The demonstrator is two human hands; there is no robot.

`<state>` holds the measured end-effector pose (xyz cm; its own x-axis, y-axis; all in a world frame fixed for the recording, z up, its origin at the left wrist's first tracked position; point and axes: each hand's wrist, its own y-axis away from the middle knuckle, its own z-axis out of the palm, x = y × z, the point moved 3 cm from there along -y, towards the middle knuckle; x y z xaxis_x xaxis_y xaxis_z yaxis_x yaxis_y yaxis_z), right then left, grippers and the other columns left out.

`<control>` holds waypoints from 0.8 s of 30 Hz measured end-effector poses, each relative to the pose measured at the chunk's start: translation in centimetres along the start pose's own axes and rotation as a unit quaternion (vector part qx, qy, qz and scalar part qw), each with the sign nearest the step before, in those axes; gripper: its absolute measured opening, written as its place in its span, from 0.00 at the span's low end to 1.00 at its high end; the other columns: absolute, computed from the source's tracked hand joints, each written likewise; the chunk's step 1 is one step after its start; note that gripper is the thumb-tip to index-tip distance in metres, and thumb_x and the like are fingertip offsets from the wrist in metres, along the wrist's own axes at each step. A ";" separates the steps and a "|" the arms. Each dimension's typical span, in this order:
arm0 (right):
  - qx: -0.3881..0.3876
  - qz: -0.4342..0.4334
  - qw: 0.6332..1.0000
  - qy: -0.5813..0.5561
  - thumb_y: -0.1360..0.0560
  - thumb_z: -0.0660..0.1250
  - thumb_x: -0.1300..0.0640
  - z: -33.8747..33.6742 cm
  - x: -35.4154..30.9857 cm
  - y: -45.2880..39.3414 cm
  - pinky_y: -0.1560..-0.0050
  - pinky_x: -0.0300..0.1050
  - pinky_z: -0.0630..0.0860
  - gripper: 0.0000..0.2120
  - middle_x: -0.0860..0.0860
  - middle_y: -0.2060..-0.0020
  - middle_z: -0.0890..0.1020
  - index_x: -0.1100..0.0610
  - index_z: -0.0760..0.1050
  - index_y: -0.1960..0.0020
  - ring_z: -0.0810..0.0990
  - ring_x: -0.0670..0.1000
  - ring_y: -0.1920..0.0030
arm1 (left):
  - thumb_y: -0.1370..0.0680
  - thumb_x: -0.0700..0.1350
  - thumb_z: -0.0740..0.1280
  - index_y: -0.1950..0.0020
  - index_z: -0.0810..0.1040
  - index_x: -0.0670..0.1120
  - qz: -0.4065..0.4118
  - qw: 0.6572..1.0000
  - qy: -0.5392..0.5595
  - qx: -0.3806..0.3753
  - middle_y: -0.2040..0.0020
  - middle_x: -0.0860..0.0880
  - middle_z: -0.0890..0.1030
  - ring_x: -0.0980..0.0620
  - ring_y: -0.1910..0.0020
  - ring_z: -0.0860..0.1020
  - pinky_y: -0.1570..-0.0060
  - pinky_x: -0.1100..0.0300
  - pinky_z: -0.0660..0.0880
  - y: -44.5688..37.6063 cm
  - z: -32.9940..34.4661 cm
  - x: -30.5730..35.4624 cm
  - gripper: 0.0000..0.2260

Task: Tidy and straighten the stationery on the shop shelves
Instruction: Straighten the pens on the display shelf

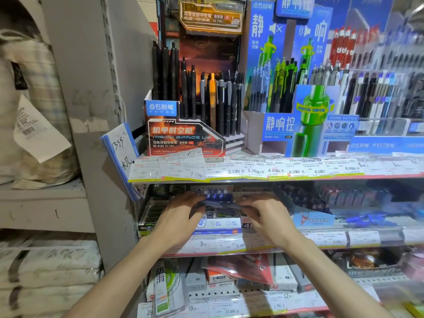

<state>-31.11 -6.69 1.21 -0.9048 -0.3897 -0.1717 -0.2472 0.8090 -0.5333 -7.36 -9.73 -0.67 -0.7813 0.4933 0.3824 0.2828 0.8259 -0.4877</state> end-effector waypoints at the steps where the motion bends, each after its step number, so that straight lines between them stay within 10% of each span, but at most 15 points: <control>1: 0.009 -0.001 1.000 -0.009 0.22 0.67 0.56 -0.3 -0.1 0.3 0.52 0.49 0.80 0.11 0.45 0.48 0.86 0.48 0.83 0.41 0.84 0.51 0.50 | 0.19 0.52 0.62 0.33 0.75 0.54 0.008 1.000 -0.001 0.007 0.42 0.55 0.77 0.53 0.41 0.73 0.41 0.55 0.72 0.1 -0.1 0.1 0.14; 8: 0.014 -0.019 0.999 -0.043 0.22 0.68 0.55 -2.2 -1.1 2.7 0.45 0.43 0.77 0.11 0.40 0.48 0.84 0.47 0.82 0.41 0.78 0.45 0.47 | 0.22 0.59 0.66 0.51 0.82 0.53 0.056 0.996 0.002 0.064 0.65 0.61 0.75 0.57 0.64 0.73 0.63 0.58 0.68 2.1 -2.0 1.2 0.12; 12: 0.005 -0.050 0.997 -0.063 0.22 0.68 0.52 -4.1 -2.0 3.6 0.47 0.41 0.76 0.09 0.38 0.53 0.80 0.48 0.81 0.43 0.77 0.40 0.50 | 0.23 0.60 0.63 0.46 0.83 0.53 0.125 0.989 0.050 0.055 0.53 0.61 0.80 0.61 0.55 0.79 0.55 0.60 0.77 3.9 -4.1 2.7 0.16; 24: 0.089 -0.191 0.976 -0.055 0.22 0.63 0.49 -13.1 -7.9 1.7 0.57 0.49 0.78 0.12 0.43 0.56 0.79 0.49 0.80 0.43 0.80 0.47 0.56 | 0.23 0.51 0.70 0.50 0.84 0.50 0.202 0.964 0.108 0.136 0.60 0.60 0.81 0.62 0.62 0.79 0.62 0.71 0.72 3.4 -12.5 9.2 0.07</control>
<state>-28.88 3.56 12.45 -0.7131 -0.7009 -0.0156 -0.4856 0.5098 -0.7101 -6.66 1.00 10.99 -0.4955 0.8295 0.2579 0.3600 0.4663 -0.8080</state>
